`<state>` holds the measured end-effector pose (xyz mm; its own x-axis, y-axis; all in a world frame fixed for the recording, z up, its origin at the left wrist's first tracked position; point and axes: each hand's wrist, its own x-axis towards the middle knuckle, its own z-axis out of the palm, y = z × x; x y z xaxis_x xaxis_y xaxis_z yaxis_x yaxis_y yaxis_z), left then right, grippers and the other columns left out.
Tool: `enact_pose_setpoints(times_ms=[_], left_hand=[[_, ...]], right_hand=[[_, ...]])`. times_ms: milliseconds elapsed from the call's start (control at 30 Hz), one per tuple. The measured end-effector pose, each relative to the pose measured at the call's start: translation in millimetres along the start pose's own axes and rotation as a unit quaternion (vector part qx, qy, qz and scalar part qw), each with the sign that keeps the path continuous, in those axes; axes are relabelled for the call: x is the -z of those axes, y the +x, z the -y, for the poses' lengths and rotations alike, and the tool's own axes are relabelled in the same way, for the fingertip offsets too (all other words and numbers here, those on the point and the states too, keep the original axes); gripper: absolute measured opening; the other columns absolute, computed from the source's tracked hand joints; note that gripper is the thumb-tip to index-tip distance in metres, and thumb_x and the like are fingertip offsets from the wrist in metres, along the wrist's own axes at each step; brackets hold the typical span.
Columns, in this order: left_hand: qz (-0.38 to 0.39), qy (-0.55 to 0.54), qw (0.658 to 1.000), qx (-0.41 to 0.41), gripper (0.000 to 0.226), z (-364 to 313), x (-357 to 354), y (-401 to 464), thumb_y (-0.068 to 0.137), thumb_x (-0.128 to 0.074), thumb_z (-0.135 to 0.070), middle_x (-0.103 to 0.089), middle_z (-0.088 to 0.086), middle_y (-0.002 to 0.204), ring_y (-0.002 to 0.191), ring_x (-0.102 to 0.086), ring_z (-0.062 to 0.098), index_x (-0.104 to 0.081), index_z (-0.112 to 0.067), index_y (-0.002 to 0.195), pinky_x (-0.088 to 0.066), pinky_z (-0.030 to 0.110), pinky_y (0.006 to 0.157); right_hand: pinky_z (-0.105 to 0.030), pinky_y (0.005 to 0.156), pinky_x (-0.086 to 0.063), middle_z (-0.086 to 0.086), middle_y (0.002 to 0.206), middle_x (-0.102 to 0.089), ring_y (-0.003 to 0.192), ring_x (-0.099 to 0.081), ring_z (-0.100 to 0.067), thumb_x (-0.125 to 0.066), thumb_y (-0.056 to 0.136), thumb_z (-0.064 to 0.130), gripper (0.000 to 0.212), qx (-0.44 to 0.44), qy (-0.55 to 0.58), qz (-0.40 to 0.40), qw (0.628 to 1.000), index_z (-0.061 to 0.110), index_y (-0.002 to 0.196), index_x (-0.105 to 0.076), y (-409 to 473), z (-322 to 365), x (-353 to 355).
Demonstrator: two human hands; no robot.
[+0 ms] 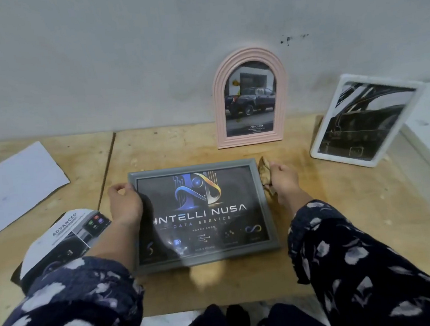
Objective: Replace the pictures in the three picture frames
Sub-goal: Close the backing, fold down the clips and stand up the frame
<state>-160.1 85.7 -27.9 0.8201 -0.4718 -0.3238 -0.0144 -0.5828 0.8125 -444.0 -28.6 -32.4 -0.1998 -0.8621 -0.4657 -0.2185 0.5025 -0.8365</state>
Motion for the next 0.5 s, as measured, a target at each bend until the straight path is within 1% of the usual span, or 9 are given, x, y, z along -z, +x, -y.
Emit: enact_pose_setpoints(times_ms=[100, 133, 200, 267, 300, 333, 367, 433, 500], left_hand=[[-0.033, -0.051, 0.997, 0.049, 0.035, 6, 29, 6, 0.1, -0.039, -0.032, -0.051, 0.009, 0.123, 0.119, -0.046, 0.032, -0.048, -0.015, 0.129, -0.035, 0.041, 0.101], [-0.049, -0.062, 0.996, 0.048, 0.036, 10, 41, 9, 0.099, -0.039, -0.033, -0.053, 0.01, 0.125, 0.118, -0.047, 0.033, -0.05, -0.014, 0.127, -0.036, 0.042, 0.101], [-0.091, -0.077, 0.992, 0.032, 0.037, 16, 67, 11, 0.1, -0.037, -0.031, -0.057, 0.016, 0.121, 0.114, -0.05, 0.035, -0.057, -0.008, 0.121, -0.038, 0.041, 0.098], [-0.14, -0.091, 0.986, 0.018, 0.035, 20, 93, 11, 0.1, -0.035, -0.028, -0.059, 0.018, 0.114, 0.108, -0.052, 0.035, -0.06, -0.005, 0.11, -0.04, 0.041, 0.094], [-0.165, -0.1, 0.981, 0.013, 0.033, 23, 109, 10, 0.1, -0.035, -0.027, -0.059, 0.017, 0.109, 0.105, -0.053, 0.034, -0.059, -0.005, 0.104, -0.04, 0.041, 0.093], [-0.188, -0.105, 0.976, 0.011, 0.031, 25, 122, 9, 0.1, -0.035, -0.025, -0.058, 0.017, 0.105, 0.102, -0.053, 0.033, -0.058, -0.005, 0.099, -0.04, 0.041, 0.091], [-0.217, -0.11, 0.97, 0.004, 0.03, 29, 139, 8, 0.1, -0.035, -0.024, -0.056, 0.016, 0.101, 0.097, -0.052, 0.032, -0.057, -0.004, 0.097, -0.041, 0.04, 0.089], [-0.267, -0.12, 0.956, 0.006, 0.028, 38, 169, 10, 0.099, -0.035, -0.021, -0.052, 0.014, 0.094, 0.086, -0.046, 0.027, -0.056, -0.003, 0.094, -0.039, 0.038, 0.081], [-0.299, -0.13, 0.945, 0.007, 0.024, 43, 194, 13, 0.098, -0.036, -0.019, -0.051, 0.011, 0.092, 0.086, -0.044, 0.022, -0.055, -0.006, 0.092, -0.034, 0.033, 0.074]], right_hand=[[-0.039, 0.079, -0.054, -0.006, 0.089, -0.064, 0.078, -0.058, -0.021, -0.043, 0.099, 0.033, 0.032, 0.019, 0.008, 0.033, 0.999, 0.01, 0.106, -0.064, -13, 25, -27], [-0.032, 0.074, -0.049, -0.007, 0.096, -0.064, 0.08, -0.055, -0.02, -0.042, 0.101, 0.031, 0.029, 0.032, 0.005, 0.048, 0.998, 0.012, 0.108, -0.062, -19, 34, -37], [-0.024, 0.071, -0.04, -0.009, 0.11, -0.062, 0.087, -0.053, -0.019, -0.041, 0.102, 0.028, 0.031, 0.063, -0.007, 0.077, 0.995, 0.011, 0.118, -0.061, -32, 50, -60], [-0.026, 0.073, -0.042, -0.011, 0.121, -0.061, 0.096, -0.055, -0.023, -0.041, 0.102, 0.028, 0.036, 0.08, -0.012, 0.112, 0.99, 0.006, 0.124, -0.059, -45, 61, -82], [-0.031, 0.077, -0.047, -0.015, 0.126, -0.06, 0.103, -0.058, -0.028, -0.042, 0.102, 0.028, 0.036, 0.082, -0.016, 0.13, 0.988, 0.004, 0.124, -0.058, -54, 66, -96], [-0.038, 0.085, -0.048, -0.019, 0.129, -0.058, 0.111, -0.057, -0.032, -0.041, 0.102, 0.028, 0.037, 0.078, -0.02, 0.149, 0.986, 0.004, 0.123, -0.058, -62, 71, -107], [-0.039, 0.09, -0.047, -0.017, 0.129, -0.057, 0.114, -0.055, -0.034, -0.041, 0.102, 0.029, 0.036, 0.07, -0.022, 0.173, 0.982, 0.004, 0.124, -0.057, -71, 75, -122], [-0.033, 0.083, -0.049, -0.011, 0.122, -0.061, 0.106, -0.058, -0.028, -0.041, 0.102, 0.031, 0.035, 0.053, -0.016, 0.223, 0.973, 0.009, 0.125, -0.056, -84, 78, -154], [-0.032, 0.078, -0.053, -0.007, 0.114, -0.064, 0.1, -0.062, -0.025, -0.044, 0.101, 0.031, 0.031, 0.025, 0.008, 0.255, 0.967, 0.012, 0.122, -0.057, -91, 76, -182]])
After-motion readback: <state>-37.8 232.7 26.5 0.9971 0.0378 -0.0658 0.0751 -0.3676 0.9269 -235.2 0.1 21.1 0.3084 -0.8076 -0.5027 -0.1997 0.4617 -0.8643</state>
